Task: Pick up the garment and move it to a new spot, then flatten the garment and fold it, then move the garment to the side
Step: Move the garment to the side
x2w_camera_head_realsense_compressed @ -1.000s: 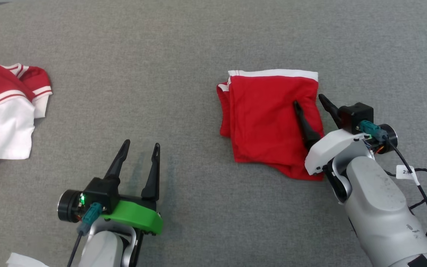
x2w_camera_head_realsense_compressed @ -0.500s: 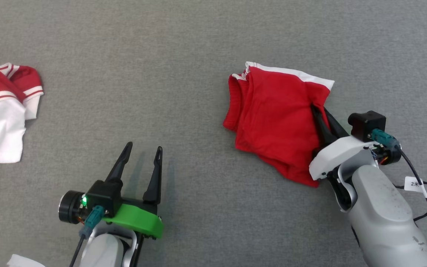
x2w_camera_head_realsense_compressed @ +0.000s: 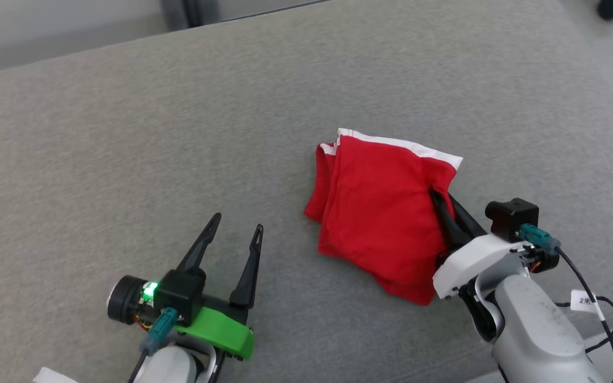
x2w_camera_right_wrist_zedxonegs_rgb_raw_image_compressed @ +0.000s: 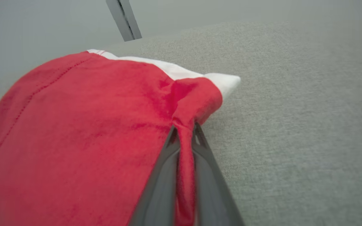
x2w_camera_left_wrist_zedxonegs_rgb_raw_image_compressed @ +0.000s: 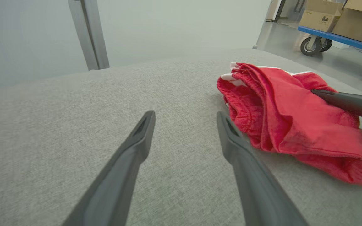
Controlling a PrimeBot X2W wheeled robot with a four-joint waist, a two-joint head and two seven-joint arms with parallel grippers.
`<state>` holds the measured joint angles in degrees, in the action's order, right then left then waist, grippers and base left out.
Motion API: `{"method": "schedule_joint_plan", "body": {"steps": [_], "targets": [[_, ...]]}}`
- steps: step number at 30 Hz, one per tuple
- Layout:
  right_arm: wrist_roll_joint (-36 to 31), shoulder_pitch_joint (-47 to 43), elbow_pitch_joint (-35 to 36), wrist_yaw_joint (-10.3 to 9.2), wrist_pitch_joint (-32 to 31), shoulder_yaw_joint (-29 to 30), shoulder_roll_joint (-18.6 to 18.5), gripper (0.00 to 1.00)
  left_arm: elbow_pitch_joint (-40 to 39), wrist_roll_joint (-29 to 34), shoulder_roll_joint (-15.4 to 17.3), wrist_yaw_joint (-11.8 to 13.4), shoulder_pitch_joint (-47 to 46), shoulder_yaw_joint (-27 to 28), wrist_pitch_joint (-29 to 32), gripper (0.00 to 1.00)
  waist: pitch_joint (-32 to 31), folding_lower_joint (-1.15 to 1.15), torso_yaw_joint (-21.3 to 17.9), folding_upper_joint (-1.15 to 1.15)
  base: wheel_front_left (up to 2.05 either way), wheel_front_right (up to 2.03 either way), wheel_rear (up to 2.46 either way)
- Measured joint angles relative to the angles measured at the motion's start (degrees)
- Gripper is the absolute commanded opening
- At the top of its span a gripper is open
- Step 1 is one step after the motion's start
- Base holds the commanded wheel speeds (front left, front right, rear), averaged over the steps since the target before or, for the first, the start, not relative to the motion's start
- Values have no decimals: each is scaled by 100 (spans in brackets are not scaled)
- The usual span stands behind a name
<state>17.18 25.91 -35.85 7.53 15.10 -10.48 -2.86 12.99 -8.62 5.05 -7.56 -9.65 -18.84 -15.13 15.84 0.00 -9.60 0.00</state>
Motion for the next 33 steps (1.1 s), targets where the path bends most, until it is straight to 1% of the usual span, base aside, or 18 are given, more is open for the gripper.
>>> {"method": "schedule_joint_plan", "body": {"steps": [6,10,13,15,20,25,27,30,33], "targets": [[41,-186,157,0,-2,-113,1,0,-15,0,55,0,42,-175,0,100,-127,0,-842,0,0,0,0],[20,-193,212,0,-2,-171,0,0,-19,-1,107,0,60,-235,0,100,-165,0,-1305,0,0,0,0],[-136,-138,158,0,-2,-387,-16,0,-49,-1,174,0,58,-257,0,100,-149,0,-1565,0,0,0,0],[-243,13,92,0,-3,-415,9,0,-60,-19,252,0,47,-244,0,100,-93,0,-1662,0,0,0,0],[-730,775,-174,0,-3,-231,2,0,-129,-36,514,0,-94,-261,0,100,145,0,-1732,0,0,0,0],[-1329,1628,-594,0,-3,100,-74,0,-215,-79,721,0,-313,-249,0,100,444,0,-1625,0,0,0,0],[-1560,1980,-861,0,-3,248,-219,0,-259,-101,788,0,-425,-240,0,100,602,0,-1532,0,0,0,0],[-1659,2409,-1299,0,-9,587,-435,0,-345,-144,826,0,-550,-203,0,100,843,0,-1357,0,0,0,0],[-1905,2789,-1637,0,-57,768,-768,0,-453,-182,868,0,-694,-143,0,100,1069,0,-1162,0,0,0,0]]}}
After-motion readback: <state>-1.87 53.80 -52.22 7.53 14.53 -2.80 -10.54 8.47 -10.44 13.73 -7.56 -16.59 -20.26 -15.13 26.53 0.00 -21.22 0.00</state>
